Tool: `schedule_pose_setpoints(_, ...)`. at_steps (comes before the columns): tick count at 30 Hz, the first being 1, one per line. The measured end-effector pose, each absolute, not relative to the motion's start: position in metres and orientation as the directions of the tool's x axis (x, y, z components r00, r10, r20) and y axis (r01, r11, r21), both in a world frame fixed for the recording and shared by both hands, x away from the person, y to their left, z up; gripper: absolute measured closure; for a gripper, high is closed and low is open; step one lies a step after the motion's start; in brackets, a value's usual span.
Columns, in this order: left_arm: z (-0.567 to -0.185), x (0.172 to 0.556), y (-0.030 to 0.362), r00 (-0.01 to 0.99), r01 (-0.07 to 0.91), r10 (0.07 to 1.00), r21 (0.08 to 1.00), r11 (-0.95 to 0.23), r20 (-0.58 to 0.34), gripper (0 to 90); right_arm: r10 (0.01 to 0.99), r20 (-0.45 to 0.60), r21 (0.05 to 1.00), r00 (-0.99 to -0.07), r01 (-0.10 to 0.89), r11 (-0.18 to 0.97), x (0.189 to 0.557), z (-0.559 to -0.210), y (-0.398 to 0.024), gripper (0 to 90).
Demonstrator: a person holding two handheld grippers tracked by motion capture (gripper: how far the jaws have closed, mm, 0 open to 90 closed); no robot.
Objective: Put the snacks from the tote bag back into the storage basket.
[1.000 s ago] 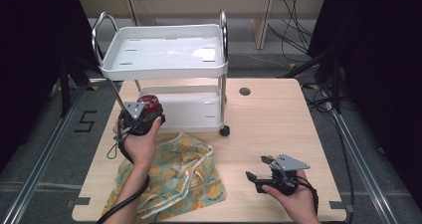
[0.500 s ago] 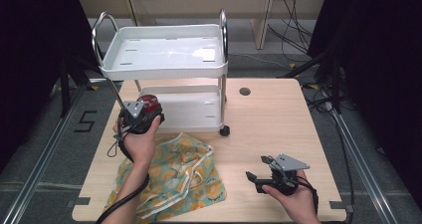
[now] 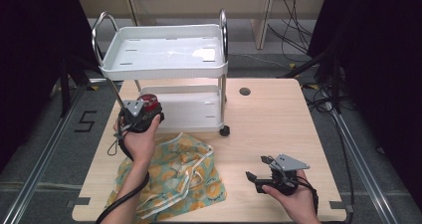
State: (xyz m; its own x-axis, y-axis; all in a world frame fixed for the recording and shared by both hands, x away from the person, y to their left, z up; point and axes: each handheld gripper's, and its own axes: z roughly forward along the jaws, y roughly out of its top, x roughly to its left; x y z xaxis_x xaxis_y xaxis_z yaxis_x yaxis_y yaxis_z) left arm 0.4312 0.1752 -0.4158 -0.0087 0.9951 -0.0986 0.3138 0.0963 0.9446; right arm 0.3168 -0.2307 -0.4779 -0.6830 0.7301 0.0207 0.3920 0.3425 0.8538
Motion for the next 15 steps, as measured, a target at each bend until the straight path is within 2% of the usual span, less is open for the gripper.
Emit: schedule_pose_setpoints(15, -0.4194, 0.4373, 0.1758, 0.005, 0.32, 0.996, 0.944, 0.081, -0.088, 25.4, 0.723, 0.029, 0.857, -0.691, 0.389, 0.337, 0.3178, -0.4787, -0.2304, 22.7)
